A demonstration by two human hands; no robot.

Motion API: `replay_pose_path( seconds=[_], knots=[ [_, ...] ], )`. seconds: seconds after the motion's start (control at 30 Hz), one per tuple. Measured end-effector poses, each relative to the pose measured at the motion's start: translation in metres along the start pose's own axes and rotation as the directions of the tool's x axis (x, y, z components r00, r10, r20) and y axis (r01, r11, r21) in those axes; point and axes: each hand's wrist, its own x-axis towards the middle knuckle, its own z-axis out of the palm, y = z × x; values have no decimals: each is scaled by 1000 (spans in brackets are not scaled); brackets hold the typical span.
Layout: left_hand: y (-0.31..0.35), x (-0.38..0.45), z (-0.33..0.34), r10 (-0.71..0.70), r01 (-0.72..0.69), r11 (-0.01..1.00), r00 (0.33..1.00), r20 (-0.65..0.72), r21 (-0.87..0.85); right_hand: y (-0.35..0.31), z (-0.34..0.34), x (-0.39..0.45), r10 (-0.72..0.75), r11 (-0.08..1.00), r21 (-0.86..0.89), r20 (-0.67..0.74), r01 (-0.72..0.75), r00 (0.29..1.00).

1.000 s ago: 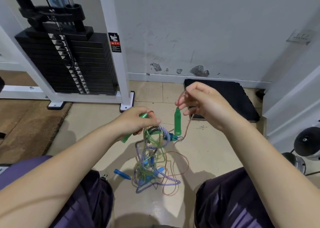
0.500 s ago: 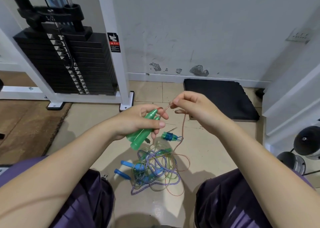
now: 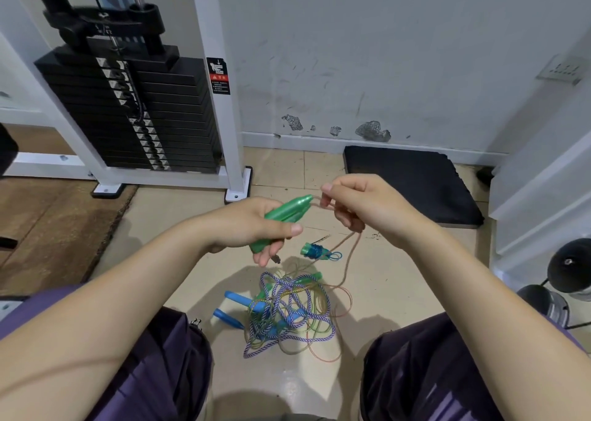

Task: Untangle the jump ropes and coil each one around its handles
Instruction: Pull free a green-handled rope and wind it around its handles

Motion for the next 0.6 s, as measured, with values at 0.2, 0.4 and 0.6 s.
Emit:
replay_pose_path(
  seconds=[0.2, 0.4, 0.6],
  knots=[
    [5, 12, -1, 105, -336, 727, 916, -387, -598, -5, -6, -3, 58, 996, -67, 31, -56, 998],
    [1, 6, -12, -27, -136, 938, 889, -457, -320, -2, -8, -7, 76, 996, -59, 42, -73, 996],
    [6, 1, 5, -75, 70, 989, 997, -30, -130, 8, -8, 2, 36, 990, -131, -174, -59, 984]
  ],
)
